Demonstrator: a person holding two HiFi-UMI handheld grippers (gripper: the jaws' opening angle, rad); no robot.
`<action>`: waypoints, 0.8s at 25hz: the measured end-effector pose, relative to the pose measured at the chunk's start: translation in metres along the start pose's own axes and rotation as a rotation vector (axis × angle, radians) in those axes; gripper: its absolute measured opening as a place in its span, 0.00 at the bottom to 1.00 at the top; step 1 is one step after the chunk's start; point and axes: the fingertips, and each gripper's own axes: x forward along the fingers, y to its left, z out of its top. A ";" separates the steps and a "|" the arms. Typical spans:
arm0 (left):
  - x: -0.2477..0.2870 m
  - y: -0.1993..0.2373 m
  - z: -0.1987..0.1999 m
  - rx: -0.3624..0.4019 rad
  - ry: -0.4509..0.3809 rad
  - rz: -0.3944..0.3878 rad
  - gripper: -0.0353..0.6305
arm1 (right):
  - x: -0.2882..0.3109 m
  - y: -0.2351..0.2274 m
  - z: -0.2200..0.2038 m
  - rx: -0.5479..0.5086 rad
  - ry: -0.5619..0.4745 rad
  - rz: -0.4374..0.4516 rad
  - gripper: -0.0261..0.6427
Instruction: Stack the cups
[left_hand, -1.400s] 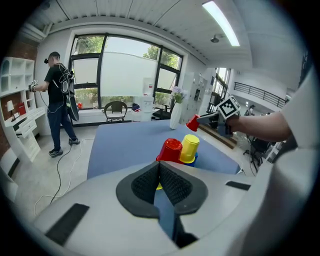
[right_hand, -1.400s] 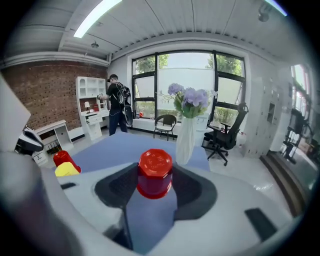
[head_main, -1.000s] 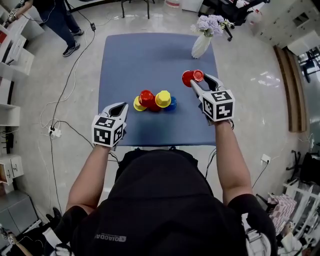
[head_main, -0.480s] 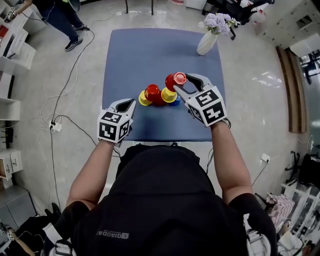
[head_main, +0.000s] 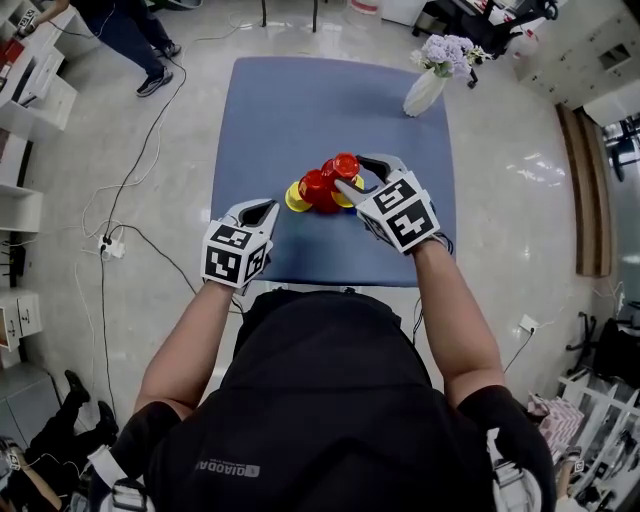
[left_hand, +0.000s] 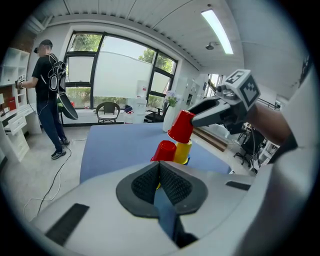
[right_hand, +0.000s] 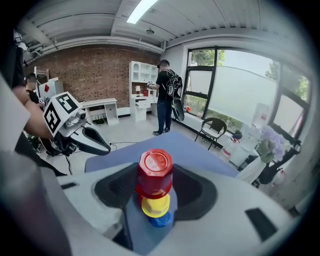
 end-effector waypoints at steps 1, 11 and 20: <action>0.000 0.001 0.000 -0.002 -0.001 0.001 0.06 | 0.001 0.001 -0.001 -0.010 0.008 0.000 0.36; 0.000 0.003 0.000 -0.005 0.007 0.000 0.06 | 0.007 0.005 -0.001 -0.050 0.029 0.007 0.36; 0.002 0.004 0.000 -0.006 0.010 0.001 0.06 | 0.012 0.007 -0.006 -0.049 0.039 0.018 0.36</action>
